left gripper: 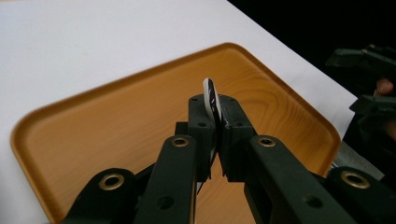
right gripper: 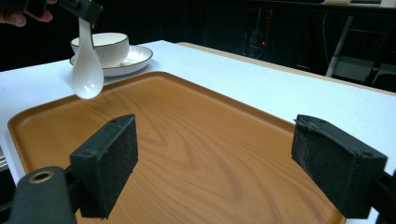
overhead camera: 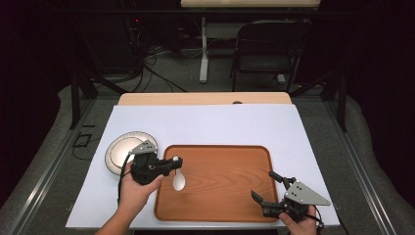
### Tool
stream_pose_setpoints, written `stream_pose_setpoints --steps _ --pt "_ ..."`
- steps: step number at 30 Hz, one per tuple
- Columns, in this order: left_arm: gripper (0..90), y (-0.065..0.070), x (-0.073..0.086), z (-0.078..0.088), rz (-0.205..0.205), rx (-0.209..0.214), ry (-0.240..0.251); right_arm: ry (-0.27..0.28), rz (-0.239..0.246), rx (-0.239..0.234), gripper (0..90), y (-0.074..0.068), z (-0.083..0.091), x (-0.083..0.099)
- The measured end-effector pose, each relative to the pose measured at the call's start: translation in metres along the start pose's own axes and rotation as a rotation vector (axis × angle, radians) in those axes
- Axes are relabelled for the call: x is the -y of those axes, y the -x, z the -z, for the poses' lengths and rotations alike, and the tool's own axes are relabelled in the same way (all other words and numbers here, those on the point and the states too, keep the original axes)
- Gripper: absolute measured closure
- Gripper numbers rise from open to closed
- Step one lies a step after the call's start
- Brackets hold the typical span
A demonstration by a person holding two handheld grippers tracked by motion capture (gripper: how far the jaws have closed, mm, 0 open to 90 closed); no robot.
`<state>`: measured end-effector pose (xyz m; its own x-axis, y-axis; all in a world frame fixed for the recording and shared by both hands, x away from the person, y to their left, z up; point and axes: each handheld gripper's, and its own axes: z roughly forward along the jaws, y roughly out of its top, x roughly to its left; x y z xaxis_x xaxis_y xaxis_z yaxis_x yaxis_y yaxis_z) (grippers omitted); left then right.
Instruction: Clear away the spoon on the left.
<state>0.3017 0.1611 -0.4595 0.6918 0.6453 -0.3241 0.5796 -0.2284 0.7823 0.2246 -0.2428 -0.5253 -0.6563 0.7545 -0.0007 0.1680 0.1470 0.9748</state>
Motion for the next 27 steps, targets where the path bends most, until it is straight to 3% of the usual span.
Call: stream_pose_setpoints --steps 7,16,27 --pt "85.0 0.0 0.01 -0.006 0.016 0.017 -0.043 0.0 0.002 -0.001 14.2 0.0 0.0 0.0" --pt "84.9 -0.003 0.018 -0.013 0.068 0.05 -0.1 0.0 0.0 0.0 14.2 0.0 0.0 0.0" --pt "84.9 -0.014 0.021 -0.017 0.13 0.073 -0.112 0.002 0.002 -0.001 14.2 0.0 -0.001 0.0"
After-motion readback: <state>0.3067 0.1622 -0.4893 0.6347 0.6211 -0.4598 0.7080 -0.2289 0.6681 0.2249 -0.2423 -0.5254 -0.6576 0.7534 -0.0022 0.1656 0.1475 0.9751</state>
